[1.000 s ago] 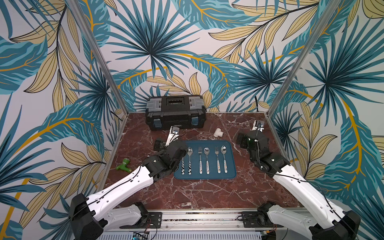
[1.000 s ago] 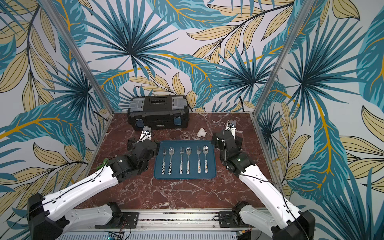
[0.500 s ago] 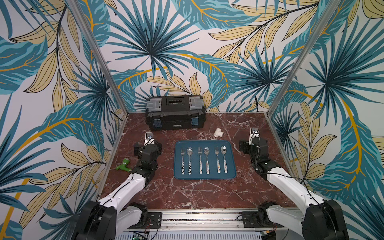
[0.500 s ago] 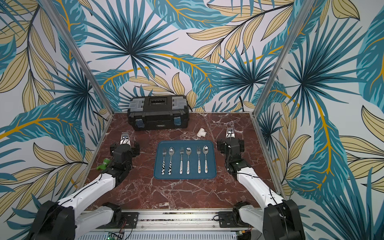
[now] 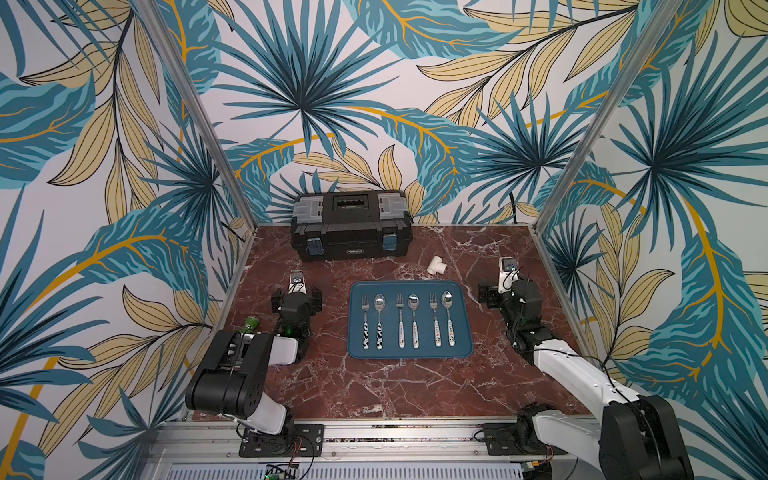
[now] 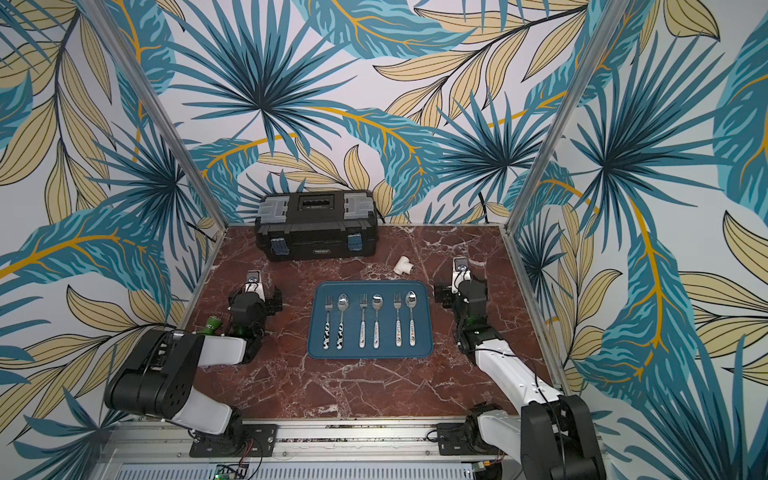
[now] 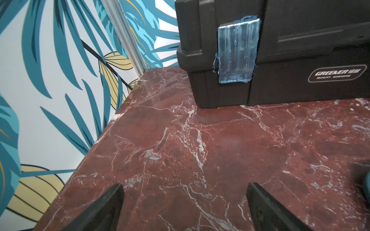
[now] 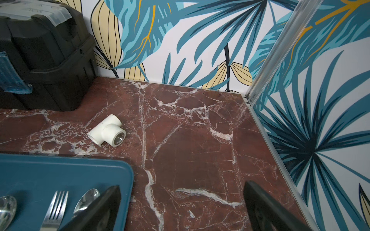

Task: Set the spoon and fork side by side
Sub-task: Reset both arms

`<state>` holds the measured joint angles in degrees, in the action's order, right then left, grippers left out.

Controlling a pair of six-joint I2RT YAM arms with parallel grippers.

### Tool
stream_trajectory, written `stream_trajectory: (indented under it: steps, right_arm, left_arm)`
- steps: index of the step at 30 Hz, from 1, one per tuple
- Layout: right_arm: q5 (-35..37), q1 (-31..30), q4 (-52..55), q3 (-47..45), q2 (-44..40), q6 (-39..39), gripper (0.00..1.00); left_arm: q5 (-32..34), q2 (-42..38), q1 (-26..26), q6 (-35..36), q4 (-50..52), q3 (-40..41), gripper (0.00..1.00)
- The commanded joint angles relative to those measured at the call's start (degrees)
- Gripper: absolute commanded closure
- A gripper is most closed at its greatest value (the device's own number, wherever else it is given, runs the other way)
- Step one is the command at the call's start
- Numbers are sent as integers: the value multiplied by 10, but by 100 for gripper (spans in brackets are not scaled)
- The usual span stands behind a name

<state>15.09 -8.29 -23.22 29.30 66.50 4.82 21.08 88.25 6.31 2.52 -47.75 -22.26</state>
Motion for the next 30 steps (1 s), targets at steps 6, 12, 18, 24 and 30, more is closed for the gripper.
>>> stream_trajectory:
  steps: [6,12,18,24,30]
  right_arm:
    - [-92,15,-257,-87,138,11,1]
    - [-40,24,-437,-127,227,-6,0]
    - [-66,44,-273,-69,197,-39,1]
    - [-68,46,-274,-69,199,-38,0]
    - [-68,46,-277,-70,200,-38,1]
  left_arm:
    - [-29,-11,-3,-8,-12,-2,0]
    - [-29,-11,-2,-8,-13,-2,0]
    - [-29,-11,-2,-8,-12,-2,0]
    - [-29,-11,-3,-8,-12,-2,0]
    - [-30,-11,-2,-8,-12,-2,0]
